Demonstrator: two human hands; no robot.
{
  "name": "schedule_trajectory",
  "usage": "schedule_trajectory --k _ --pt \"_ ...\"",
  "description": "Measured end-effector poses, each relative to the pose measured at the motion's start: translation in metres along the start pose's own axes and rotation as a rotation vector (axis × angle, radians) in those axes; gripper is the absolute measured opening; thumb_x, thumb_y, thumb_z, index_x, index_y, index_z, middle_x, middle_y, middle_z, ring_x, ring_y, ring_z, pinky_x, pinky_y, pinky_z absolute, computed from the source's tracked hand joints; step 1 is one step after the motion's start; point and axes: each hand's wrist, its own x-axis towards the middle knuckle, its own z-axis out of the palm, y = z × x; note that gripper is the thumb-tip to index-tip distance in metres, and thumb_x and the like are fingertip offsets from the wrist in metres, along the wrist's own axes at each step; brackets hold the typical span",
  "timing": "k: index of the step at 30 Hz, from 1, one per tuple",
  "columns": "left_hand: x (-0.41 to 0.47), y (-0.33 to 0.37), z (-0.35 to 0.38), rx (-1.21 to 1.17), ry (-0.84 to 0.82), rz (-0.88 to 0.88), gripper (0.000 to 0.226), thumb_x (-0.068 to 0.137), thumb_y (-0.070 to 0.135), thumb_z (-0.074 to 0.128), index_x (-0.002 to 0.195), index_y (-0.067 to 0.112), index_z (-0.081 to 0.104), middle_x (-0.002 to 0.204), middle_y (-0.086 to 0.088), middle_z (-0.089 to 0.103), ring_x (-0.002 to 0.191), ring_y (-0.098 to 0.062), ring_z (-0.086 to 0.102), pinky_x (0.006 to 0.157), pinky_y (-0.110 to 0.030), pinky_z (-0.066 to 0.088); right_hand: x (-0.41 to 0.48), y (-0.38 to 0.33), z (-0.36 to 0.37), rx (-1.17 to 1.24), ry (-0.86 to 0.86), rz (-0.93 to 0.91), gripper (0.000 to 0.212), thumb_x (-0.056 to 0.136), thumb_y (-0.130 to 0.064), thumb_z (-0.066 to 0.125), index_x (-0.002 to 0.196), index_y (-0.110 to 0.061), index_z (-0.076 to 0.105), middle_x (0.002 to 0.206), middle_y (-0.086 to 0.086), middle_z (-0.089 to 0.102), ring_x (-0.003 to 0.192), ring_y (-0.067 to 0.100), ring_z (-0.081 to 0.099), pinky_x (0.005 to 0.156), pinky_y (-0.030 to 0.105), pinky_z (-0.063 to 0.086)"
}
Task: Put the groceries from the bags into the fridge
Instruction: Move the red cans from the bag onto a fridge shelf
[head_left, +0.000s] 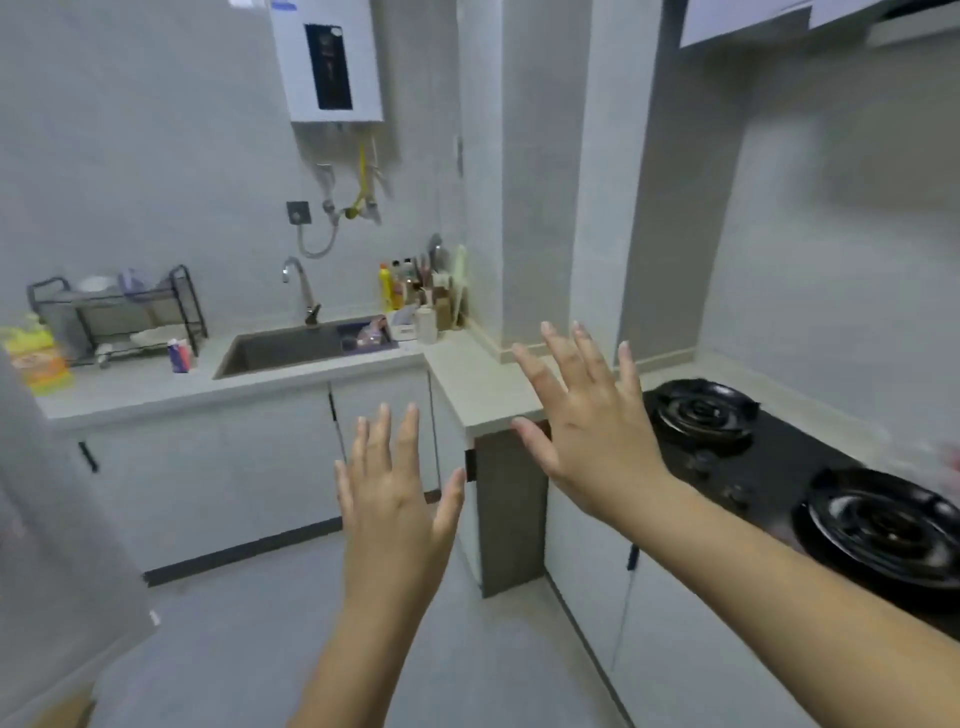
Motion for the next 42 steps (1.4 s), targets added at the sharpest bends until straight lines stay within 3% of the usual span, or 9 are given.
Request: schedule_trajectory --k 4,9,12,18,24,31,35,42 --pt "0.021 0.062 0.095 -0.163 -0.196 0.128 0.073 0.092 0.047 0.050 0.154 0.024 0.018 0.161 -0.002 0.016 0.150 -0.020 0.005 0.121 -0.049 0.011 -0.033 0.090 0.021 -0.120 -0.088 0.236 0.062 0.094 -0.047 0.045 0.149 -0.021 0.034 0.156 0.013 0.033 0.145 0.036 0.027 0.111 0.065 0.024" --pt "0.034 0.151 0.191 -0.336 -0.425 0.348 0.073 0.095 0.050 0.045 0.155 0.028 0.008 0.163 0.002 0.006 0.150 -0.016 -0.006 0.122 -0.042 0.003 -0.094 0.182 0.031 -0.208 -0.185 0.603 0.067 0.095 -0.049 0.045 0.154 -0.024 0.024 0.162 0.009 0.020 0.150 0.030 0.013 0.117 0.060 0.014" --pt "0.027 0.204 0.233 -0.411 -0.545 0.476 0.073 0.096 0.050 0.045 0.155 0.027 0.009 0.163 0.001 0.007 0.150 -0.018 -0.006 0.122 -0.046 0.010 -0.143 0.219 0.023 -0.258 -0.221 0.839 0.067 0.096 -0.049 0.045 0.154 -0.026 0.022 0.163 0.006 0.016 0.151 0.028 0.009 0.119 0.057 0.011" --pt "-0.021 0.301 0.282 -0.513 -0.731 0.682 0.069 0.097 0.045 0.049 0.154 0.023 0.018 0.162 -0.001 0.012 0.150 -0.020 -0.001 0.120 -0.045 0.007 -0.239 0.274 -0.019 -0.372 -0.296 1.224 0.067 0.099 -0.049 0.039 0.156 -0.027 0.011 0.165 0.003 0.005 0.151 0.026 -0.001 0.119 0.051 0.004" --pt "-0.078 0.390 0.318 -0.531 -0.828 0.857 0.070 0.097 0.047 0.046 0.155 0.023 0.015 0.162 -0.001 0.012 0.150 -0.022 0.002 0.121 -0.045 0.005 -0.324 0.336 -0.050 -0.465 -0.255 1.407 0.066 0.087 -0.037 0.067 0.144 -0.013 0.044 0.148 0.014 0.043 0.137 0.037 0.038 0.105 0.060 0.036" --pt "-0.139 0.485 0.363 -0.527 -0.949 0.966 0.069 0.098 0.043 0.047 0.155 0.025 0.012 0.162 0.001 0.009 0.150 -0.019 0.001 0.121 -0.044 0.007 -0.390 0.415 -0.072 -0.380 -0.326 1.557 0.061 0.094 -0.042 0.056 0.148 -0.023 0.033 0.157 0.008 0.027 0.144 0.030 0.025 0.114 0.047 0.028" --pt "-0.169 0.533 0.393 -0.535 -0.987 0.998 0.064 0.095 0.035 0.055 0.150 0.020 0.028 0.155 -0.002 0.028 0.144 -0.021 0.024 0.113 -0.038 0.025 -0.413 0.455 -0.077 -0.369 -0.395 1.605 0.063 0.093 -0.042 0.057 0.147 -0.021 0.032 0.148 0.004 0.041 0.136 0.027 0.038 0.108 0.041 0.035" --pt "-0.203 0.586 0.439 -0.409 -1.071 1.069 0.059 0.092 0.031 0.057 0.145 0.020 0.033 0.145 0.000 0.039 0.132 -0.021 0.037 0.104 -0.037 0.034 -0.441 0.499 -0.072 -0.335 -0.486 1.707 0.066 0.085 -0.043 0.063 0.143 -0.024 0.038 0.136 0.001 0.053 0.126 0.025 0.046 0.101 0.038 0.036"
